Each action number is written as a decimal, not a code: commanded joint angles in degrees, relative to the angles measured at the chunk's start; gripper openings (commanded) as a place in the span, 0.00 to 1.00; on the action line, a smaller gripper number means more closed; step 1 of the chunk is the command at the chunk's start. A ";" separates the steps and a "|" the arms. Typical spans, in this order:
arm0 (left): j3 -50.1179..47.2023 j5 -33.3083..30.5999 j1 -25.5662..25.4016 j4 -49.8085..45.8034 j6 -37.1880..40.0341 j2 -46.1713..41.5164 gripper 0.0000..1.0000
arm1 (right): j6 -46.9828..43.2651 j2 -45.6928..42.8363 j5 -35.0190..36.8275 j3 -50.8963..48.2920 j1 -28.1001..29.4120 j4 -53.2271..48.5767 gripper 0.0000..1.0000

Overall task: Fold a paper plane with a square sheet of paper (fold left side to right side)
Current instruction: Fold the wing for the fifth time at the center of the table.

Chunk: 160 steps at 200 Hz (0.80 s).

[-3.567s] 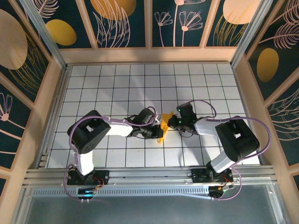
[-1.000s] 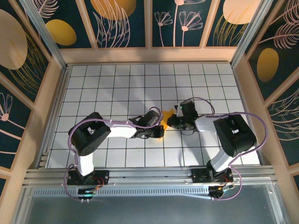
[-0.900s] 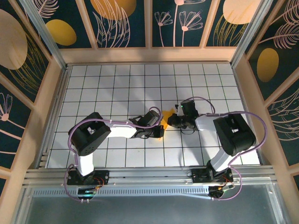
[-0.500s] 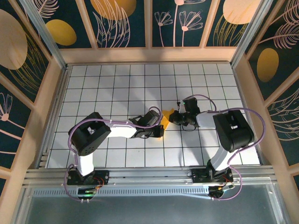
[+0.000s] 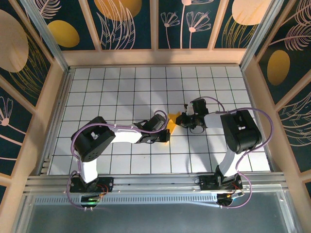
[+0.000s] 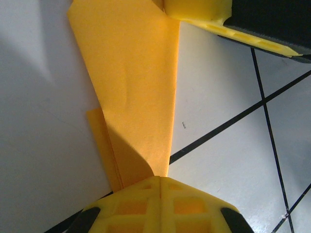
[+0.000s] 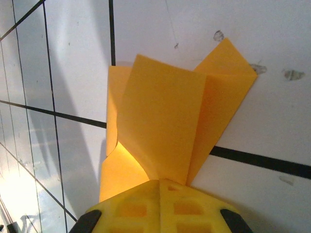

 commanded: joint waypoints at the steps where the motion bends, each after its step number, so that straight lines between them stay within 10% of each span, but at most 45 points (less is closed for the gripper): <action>1: -3.53 -1.18 0.13 -12.87 0.56 3.55 0.00 | -1.85 2.79 9.58 2.51 -3.38 3.08 0.00; 160: -4.23 -1.36 0.10 -12.15 0.25 3.11 0.00 | -3.26 7.16 10.45 9.06 -7.12 0.76 0.00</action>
